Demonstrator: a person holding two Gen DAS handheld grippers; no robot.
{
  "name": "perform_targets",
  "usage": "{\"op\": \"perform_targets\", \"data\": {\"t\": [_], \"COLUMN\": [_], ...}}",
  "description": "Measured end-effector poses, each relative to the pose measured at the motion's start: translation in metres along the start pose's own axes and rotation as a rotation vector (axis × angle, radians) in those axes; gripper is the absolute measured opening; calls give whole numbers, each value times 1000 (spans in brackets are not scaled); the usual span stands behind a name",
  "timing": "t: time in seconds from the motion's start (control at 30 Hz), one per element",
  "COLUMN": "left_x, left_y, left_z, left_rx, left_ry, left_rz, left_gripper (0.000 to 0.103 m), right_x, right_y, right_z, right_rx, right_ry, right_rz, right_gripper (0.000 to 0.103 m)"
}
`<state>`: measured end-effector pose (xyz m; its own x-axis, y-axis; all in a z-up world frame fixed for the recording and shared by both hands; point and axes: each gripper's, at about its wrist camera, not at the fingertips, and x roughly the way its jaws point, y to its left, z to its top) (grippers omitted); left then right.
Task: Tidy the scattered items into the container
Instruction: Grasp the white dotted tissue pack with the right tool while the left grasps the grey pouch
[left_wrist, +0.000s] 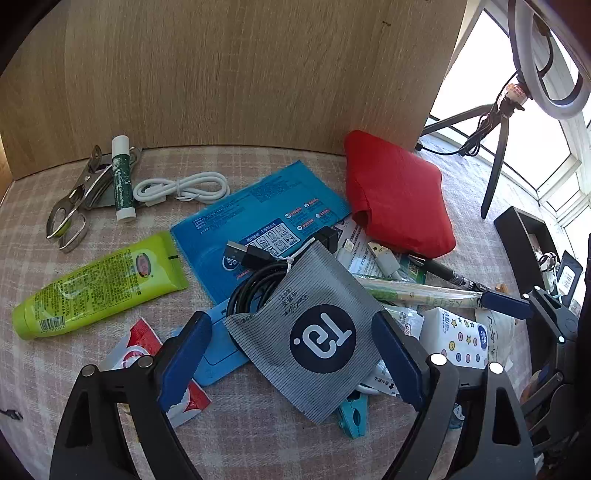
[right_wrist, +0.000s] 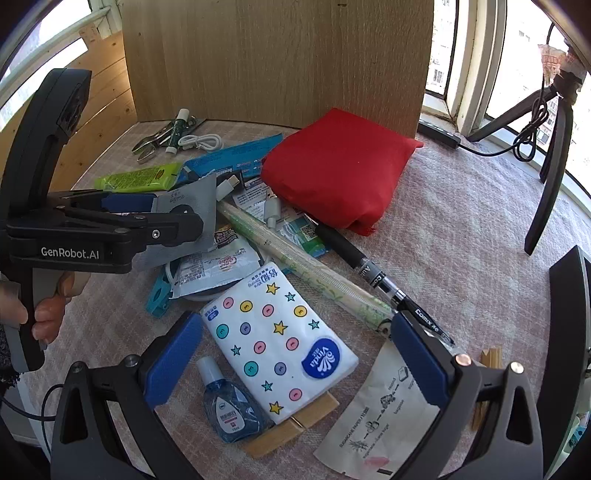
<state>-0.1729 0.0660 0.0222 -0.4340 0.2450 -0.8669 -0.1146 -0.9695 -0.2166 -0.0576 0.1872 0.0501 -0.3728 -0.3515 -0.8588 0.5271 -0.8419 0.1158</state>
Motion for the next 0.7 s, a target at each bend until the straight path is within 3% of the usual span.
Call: {"op": "perform_targets", "data": {"t": [0.03, 0.07, 0.1, 0.17, 0.37, 0.5, 0.7], "left_x": [-1, -2, -2, -5, -22, -31, -40], "left_y": [0, -1, 1, 2, 19, 18, 8], "left_z": [0, -1, 1, 2, -4, -8, -13], "left_rx": [-1, -1, 0, -11, -60, -58, -72], "left_ry": [-4, -6, -7, -5, -37, -59, -87], "left_rz": [-1, -4, -4, -11, -40, -56, -86], "left_gripper": [78, 69, 67, 58, 28, 22, 16], "right_x": [3, 5, 7, 6, -3, -14, -25], "right_y": [1, 1, 1, 4, -2, -6, -11], "right_z": [0, -1, -3, -6, -9, -11, -16], "right_rx": [2, 5, 8, -6, 34, 69, 116], "right_ry": [11, 22, 34, 31, 16, -18, -59], "right_rz": [16, 36, 55, 37, 52, 64, 77], "right_gripper": [99, 90, 81, 73, 60, 52, 50]}}
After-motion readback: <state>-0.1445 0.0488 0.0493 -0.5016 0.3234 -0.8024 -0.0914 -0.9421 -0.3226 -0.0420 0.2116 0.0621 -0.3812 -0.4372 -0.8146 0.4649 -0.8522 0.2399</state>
